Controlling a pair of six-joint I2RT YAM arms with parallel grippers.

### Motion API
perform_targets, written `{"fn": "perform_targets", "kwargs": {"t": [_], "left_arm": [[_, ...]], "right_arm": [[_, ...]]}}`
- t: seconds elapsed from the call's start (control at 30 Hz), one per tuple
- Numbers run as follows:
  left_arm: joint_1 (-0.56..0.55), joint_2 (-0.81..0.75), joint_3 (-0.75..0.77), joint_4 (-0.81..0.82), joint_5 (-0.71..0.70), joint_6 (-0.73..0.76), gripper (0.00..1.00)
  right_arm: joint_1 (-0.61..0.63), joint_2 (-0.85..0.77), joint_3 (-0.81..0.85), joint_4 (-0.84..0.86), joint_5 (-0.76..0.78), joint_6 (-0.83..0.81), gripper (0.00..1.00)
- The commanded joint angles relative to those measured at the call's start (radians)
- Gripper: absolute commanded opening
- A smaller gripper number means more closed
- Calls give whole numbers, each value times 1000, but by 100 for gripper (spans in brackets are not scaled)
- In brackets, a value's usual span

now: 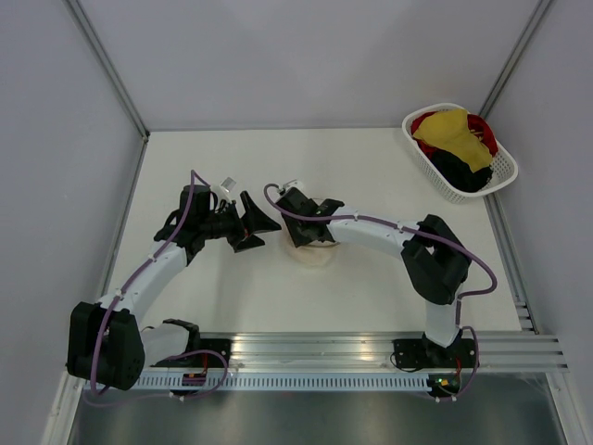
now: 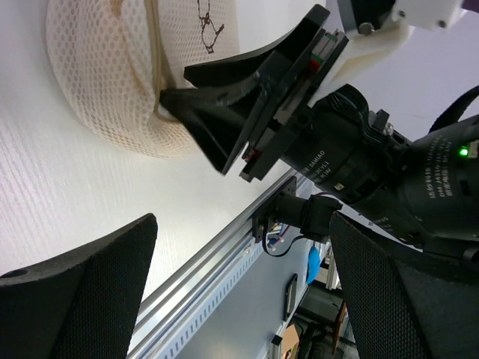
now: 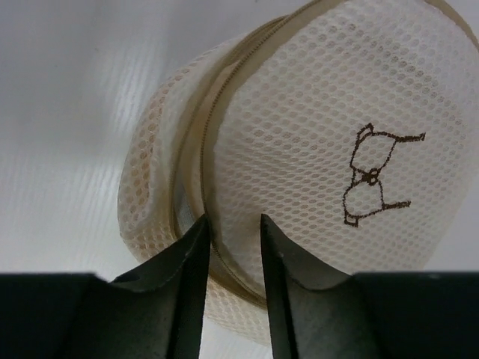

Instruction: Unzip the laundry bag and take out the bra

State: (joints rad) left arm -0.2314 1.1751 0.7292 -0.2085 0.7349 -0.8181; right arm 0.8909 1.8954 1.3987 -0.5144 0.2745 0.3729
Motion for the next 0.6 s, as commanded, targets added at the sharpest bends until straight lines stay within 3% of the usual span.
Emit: {"fn": "perform_targets", "kwargs": {"t": [0.0, 0.13, 0.2, 0.57], "left_arm": [[4, -28, -7, 1, 8, -24, 99], [4, -29, -10, 1, 9, -26, 99], [4, -29, -8, 3, 9, -27, 99], [4, -9, 4, 27, 32, -33, 99]], "right_arm": [[-3, 16, 59, -61, 153, 21, 37], [0, -42, 52, -73, 183, 21, 8], [2, -100, 42, -67, 178, 18, 3], [0, -329, 66, -115, 57, -6, 1]]}}
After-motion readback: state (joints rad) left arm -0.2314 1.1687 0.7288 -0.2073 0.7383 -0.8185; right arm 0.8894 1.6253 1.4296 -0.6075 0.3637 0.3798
